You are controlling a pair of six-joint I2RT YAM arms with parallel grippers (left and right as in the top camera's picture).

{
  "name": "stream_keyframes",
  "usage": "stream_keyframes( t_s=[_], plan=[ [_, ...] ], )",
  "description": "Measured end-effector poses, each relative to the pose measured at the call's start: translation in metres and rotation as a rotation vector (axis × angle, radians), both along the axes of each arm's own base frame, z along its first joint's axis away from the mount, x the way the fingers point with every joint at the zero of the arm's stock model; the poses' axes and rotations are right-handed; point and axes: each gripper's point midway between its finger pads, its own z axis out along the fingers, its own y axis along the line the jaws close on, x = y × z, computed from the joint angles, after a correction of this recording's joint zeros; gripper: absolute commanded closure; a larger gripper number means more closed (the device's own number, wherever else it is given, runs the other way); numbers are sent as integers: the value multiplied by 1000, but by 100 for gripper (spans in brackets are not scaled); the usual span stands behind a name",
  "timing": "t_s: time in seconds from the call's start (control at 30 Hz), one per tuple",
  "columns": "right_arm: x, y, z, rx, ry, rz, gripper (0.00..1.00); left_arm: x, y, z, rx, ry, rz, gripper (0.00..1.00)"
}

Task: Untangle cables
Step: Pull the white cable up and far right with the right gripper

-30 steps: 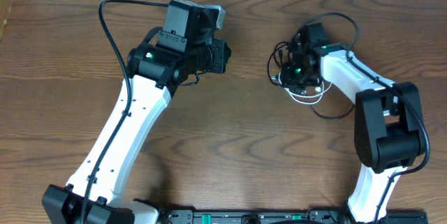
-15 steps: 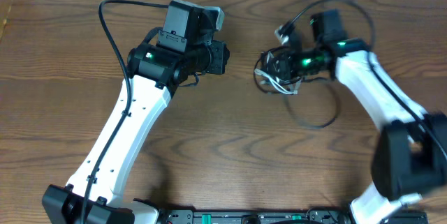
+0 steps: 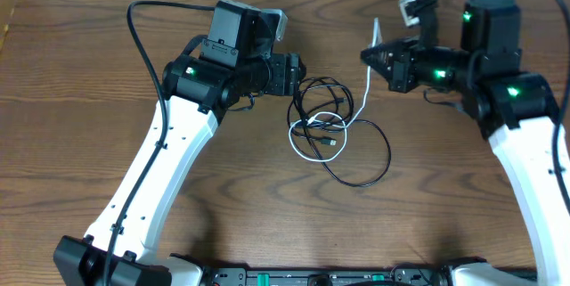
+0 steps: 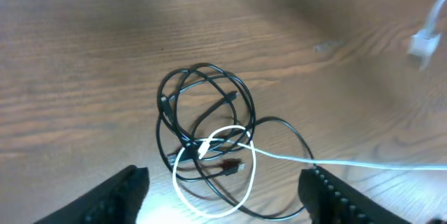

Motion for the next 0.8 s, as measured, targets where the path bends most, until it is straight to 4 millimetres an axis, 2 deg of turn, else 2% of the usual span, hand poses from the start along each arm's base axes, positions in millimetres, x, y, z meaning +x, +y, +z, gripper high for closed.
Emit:
stream_keyframes(
  t_s=[0.2, 0.27, 0.4, 0.6, 0.8],
  plan=[
    [-4, -16, 32, 8, -65, -107, 99, -6, -9, 2, -34, 4, -65, 22],
    [-3, -23, 52, 16, -111, -136, 99, -9, -11, 0, -32, 9, -88, 22],
    [-6, -33, 97, 41, -209, -176, 99, -13, -12, -18, -3, 62, -127, 22],
    [-27, -53, 166, 83, -376, -233, 99, -11, -17, -52, 48, 131, -182, 21],
    [-37, -75, 206, 98, -488, -299, 99, -9, -20, -74, 70, 178, -199, 20]
  ],
)
